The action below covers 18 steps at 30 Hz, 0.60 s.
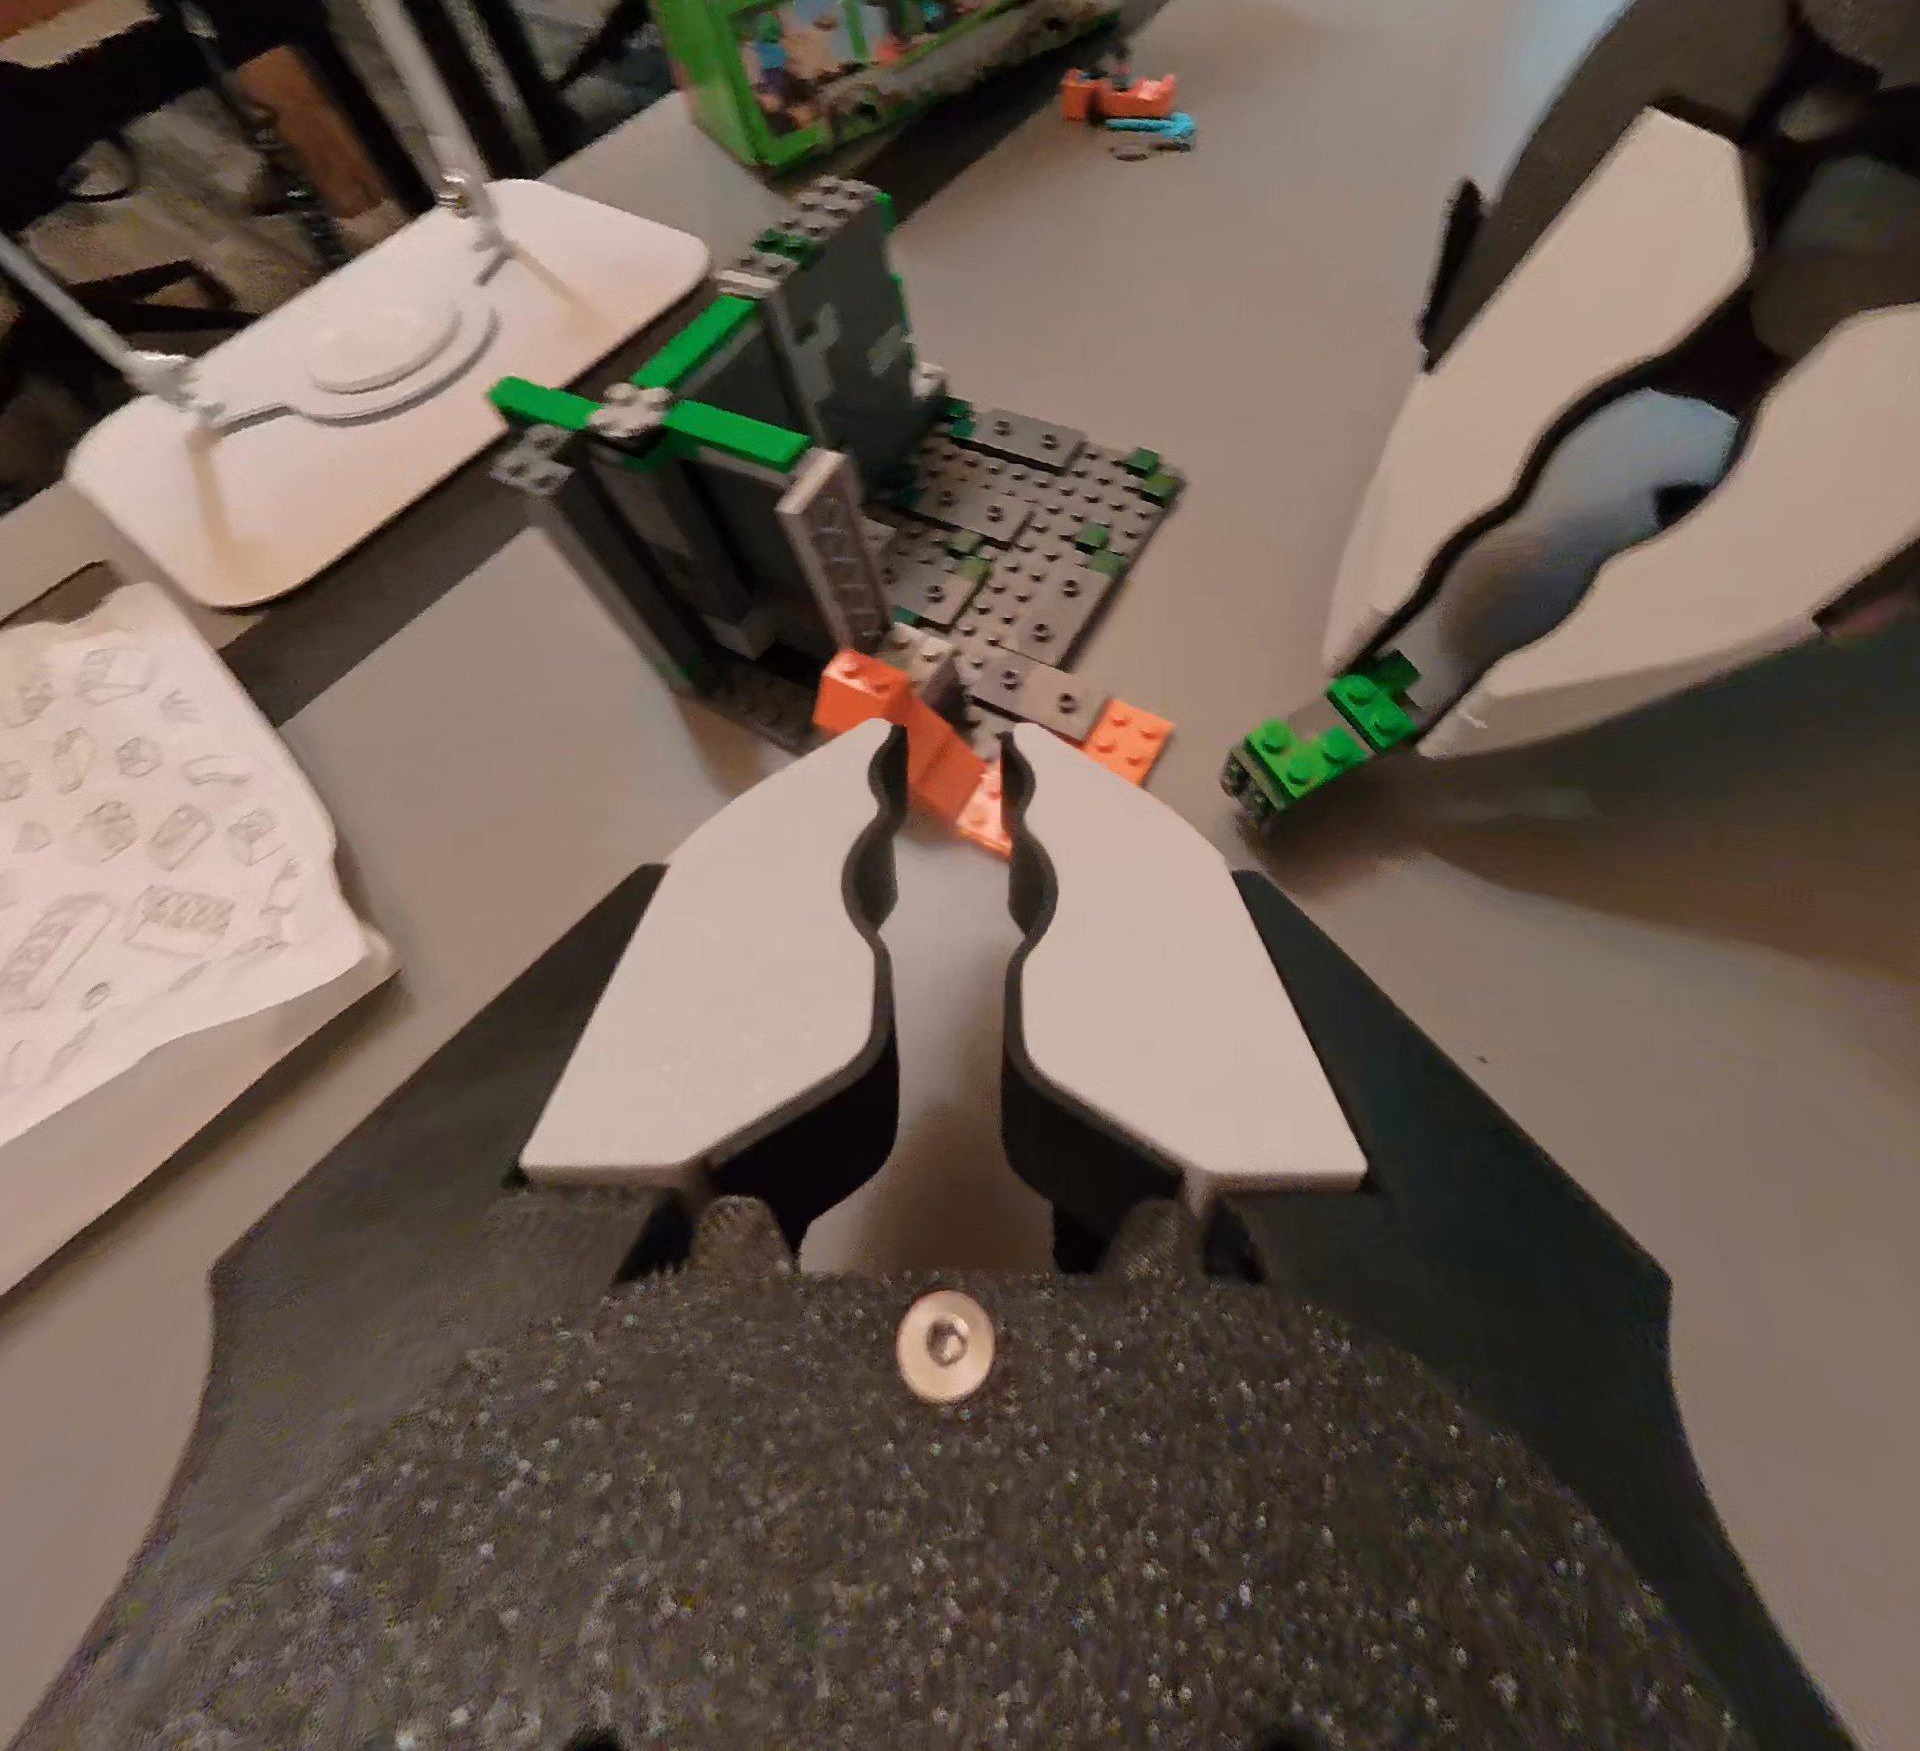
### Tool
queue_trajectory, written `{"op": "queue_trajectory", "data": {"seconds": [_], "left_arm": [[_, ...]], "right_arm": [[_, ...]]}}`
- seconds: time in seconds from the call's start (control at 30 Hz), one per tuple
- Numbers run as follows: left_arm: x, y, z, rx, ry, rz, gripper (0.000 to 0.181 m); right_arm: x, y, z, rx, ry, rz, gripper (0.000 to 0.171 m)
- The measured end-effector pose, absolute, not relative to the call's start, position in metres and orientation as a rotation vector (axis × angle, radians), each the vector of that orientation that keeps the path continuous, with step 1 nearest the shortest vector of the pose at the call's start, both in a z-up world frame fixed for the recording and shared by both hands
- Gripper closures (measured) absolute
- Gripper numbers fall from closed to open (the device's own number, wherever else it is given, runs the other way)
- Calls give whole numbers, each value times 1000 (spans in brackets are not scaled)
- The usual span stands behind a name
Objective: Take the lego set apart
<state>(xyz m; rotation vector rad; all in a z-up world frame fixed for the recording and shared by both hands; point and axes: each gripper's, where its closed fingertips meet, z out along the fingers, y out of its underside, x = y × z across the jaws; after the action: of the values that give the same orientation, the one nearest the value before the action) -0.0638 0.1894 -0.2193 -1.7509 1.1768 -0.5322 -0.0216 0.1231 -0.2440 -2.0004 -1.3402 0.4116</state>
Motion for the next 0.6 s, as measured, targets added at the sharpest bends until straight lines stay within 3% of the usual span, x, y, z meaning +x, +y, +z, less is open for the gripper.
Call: {"op": "queue_trajectory", "data": {"seconds": [0.37,0.6], "left_arm": [[-41,133,-235,-1632,1523,-717,146],[-32,115,-245,-1606,1627,-735,147]], "right_arm": [[-17,111,-240,-1961,-1396,487,154],[-24,104,-230,-1899,-1411,555,154]]}}
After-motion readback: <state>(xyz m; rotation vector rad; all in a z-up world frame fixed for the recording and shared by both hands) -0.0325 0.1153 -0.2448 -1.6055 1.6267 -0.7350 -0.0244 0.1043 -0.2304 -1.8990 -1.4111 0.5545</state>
